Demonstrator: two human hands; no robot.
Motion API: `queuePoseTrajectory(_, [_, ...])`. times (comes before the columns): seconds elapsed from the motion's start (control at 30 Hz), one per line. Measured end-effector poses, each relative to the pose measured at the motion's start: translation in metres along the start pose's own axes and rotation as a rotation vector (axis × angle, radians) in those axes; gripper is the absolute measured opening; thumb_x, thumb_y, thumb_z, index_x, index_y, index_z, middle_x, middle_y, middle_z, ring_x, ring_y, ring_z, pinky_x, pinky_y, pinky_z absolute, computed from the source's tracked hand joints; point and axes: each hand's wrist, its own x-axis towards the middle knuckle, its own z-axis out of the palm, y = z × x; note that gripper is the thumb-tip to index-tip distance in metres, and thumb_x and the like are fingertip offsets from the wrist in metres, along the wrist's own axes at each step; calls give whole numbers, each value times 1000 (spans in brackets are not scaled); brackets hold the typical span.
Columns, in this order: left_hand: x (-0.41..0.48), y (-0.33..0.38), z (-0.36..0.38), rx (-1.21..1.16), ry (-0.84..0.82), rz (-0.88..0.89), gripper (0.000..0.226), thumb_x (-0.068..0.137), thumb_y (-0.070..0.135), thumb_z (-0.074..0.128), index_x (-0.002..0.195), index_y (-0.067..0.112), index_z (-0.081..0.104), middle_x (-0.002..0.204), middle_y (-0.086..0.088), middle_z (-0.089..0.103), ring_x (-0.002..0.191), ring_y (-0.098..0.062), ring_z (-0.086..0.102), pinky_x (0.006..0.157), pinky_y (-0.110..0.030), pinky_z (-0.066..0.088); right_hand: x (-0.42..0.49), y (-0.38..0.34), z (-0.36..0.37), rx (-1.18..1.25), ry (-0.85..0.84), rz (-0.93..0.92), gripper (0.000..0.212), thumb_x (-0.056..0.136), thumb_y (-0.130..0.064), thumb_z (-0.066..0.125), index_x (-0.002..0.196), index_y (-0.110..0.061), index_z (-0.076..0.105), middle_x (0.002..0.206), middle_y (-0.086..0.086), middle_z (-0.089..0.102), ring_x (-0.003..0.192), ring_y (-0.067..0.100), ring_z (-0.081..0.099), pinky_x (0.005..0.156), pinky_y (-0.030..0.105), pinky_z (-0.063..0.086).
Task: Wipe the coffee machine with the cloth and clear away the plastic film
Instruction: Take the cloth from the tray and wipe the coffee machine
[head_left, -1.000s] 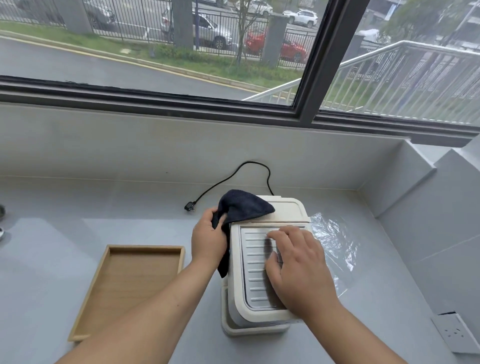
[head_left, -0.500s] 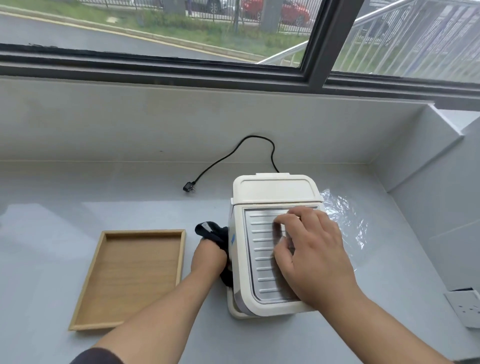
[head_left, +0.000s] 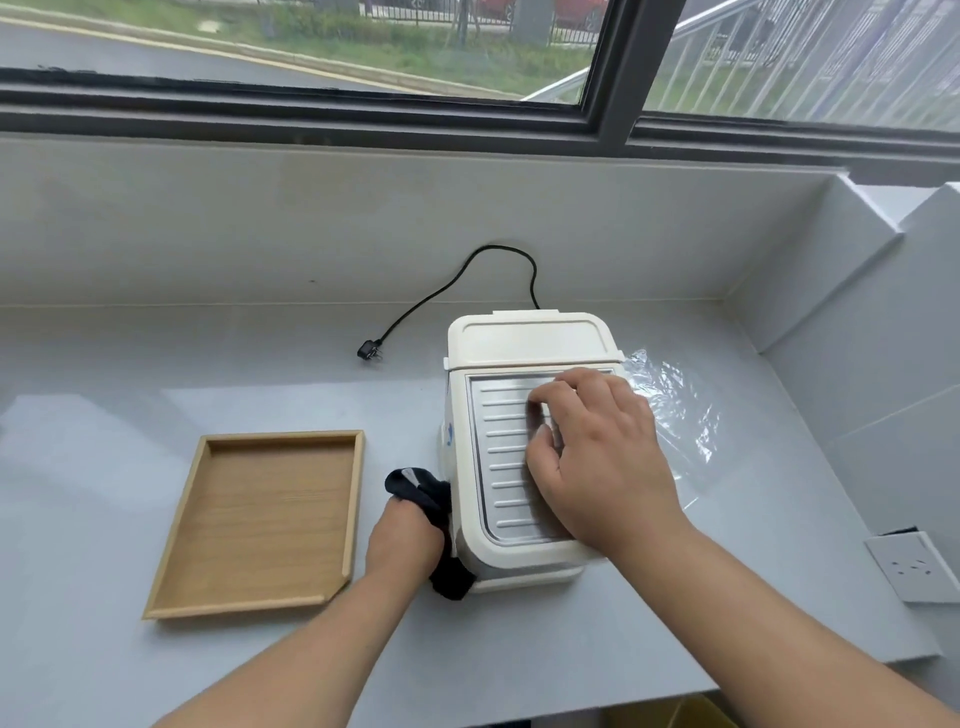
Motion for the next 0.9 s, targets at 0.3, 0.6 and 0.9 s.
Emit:
queuePoseTrajectory(0.3, [-56,-14,27,-111,-67,-229,21,85,10,53,100,10,66,97,-10,67,80,-24,63,65,-32,51,-4,0,-1,-22,36,-45,24,89,-24,57,110,-20,68,113,2,62,107,29,52,96,40,35])
queuePoseTrajectory(0.6, [-90,5,54,-539,-146,-440,30,93,21,69,116,2,70,88,-9,70,78,-29,66,77,-40,59,-19,10,-13,145,259,-131,33,85,-7,65,117,-12,71,110,7,67,107,34,58,99,43,45])
queuePoseTrajectory(0.9, [-109,56,75,-672,-344,-422,24,103,30,57,121,14,60,101,-8,73,72,-21,79,60,-31,63,-130,85,12,404,402,8,21,91,-14,58,112,-17,58,102,-7,56,100,9,53,93,21,43])
